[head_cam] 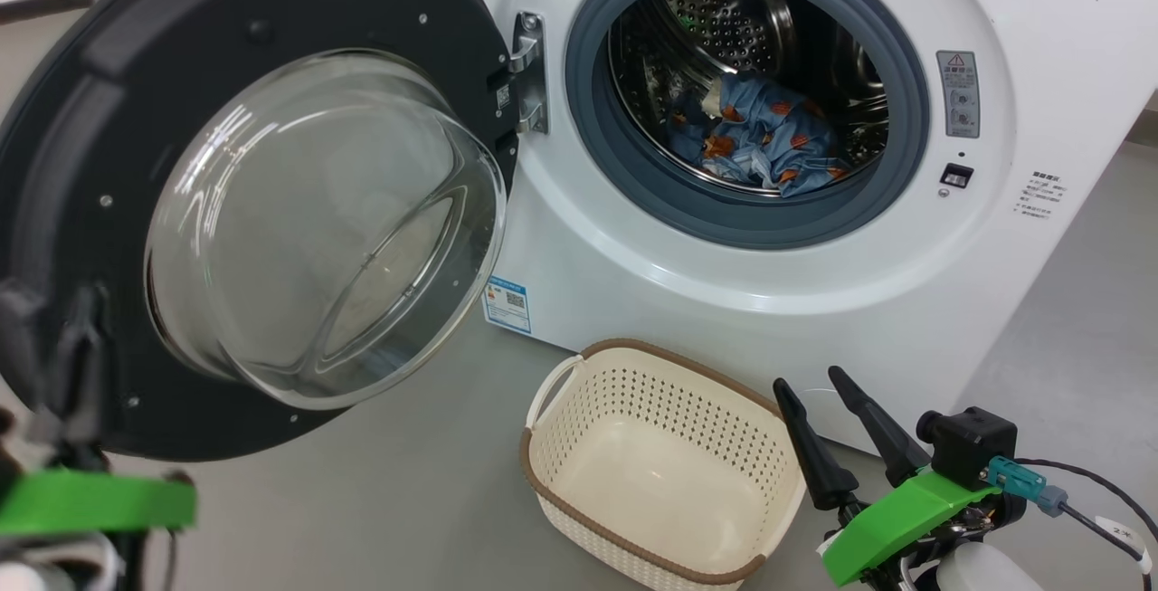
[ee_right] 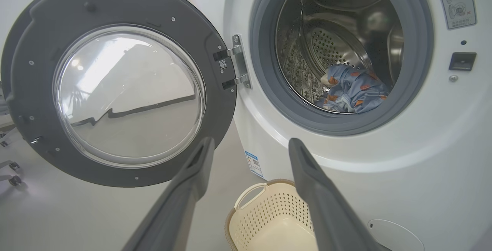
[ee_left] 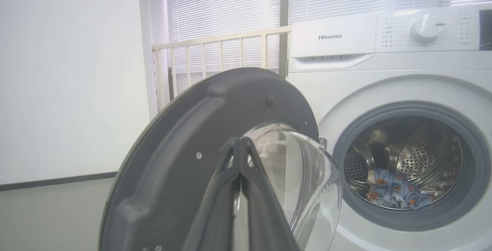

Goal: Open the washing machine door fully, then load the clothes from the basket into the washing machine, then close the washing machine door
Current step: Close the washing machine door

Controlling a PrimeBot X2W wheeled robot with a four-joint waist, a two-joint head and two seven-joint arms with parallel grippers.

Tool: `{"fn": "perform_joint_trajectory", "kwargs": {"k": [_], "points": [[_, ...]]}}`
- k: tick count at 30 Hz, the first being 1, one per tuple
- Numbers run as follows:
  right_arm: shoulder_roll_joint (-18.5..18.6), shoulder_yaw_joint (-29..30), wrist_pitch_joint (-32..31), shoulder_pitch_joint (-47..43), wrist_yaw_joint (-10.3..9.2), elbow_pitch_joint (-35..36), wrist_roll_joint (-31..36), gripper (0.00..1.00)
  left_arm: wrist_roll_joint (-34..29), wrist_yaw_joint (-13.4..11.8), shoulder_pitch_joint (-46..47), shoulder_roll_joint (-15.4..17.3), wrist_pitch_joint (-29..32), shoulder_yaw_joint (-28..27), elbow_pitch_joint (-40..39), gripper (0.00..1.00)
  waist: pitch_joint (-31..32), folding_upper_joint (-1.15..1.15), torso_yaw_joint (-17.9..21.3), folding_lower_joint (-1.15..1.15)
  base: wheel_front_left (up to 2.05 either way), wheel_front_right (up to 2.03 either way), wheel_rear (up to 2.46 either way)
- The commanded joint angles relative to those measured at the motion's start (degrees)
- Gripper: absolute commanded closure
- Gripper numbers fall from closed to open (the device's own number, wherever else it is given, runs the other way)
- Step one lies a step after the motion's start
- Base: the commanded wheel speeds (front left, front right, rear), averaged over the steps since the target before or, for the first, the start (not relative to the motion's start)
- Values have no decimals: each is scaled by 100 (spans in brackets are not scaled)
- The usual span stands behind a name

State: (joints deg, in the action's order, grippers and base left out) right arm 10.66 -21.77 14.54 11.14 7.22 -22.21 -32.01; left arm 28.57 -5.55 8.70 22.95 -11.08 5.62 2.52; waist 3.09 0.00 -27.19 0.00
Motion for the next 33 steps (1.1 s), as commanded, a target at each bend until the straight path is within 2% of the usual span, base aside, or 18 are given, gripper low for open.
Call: {"fn": "perform_joint_trajectory", "kwargs": {"k": [1,4,6,10,18,20,29,33], "points": [[37,-54,46,50,26,141,-20,0,-66,32,504,358,85,-299,-313,100,-3,0,25,0,0,0,0],[60,-88,46,60,26,135,-26,0,97,121,889,565,231,-489,-552,100,-15,0,93,0,0,0,0],[86,-108,46,68,26,123,-28,0,448,225,1163,592,303,-702,-589,100,-33,0,143,0,0,0,0],[153,-179,46,111,26,102,-18,0,1199,519,1611,715,380,-1203,-185,100,-132,0,270,0,0,0,0],[375,-323,46,316,26,39,18,0,2792,1013,2436,886,533,-2262,1518,100,-435,0,548,0,0,0,0],[397,-343,46,334,26,33,15,0,3004,1044,2513,893,641,-2359,1796,100,-456,0,577,0,0,0,0],[553,-482,-7,477,26,12,14,0,4489,1231,3020,1233,1261,-3401,4213,100,-639,0,879,0,0,0,0],[642,-443,-66,507,26,65,46,0,4810,1277,3037,1392,1446,-3649,4911,100,-717,0,1021,0,0,0,0]]}}
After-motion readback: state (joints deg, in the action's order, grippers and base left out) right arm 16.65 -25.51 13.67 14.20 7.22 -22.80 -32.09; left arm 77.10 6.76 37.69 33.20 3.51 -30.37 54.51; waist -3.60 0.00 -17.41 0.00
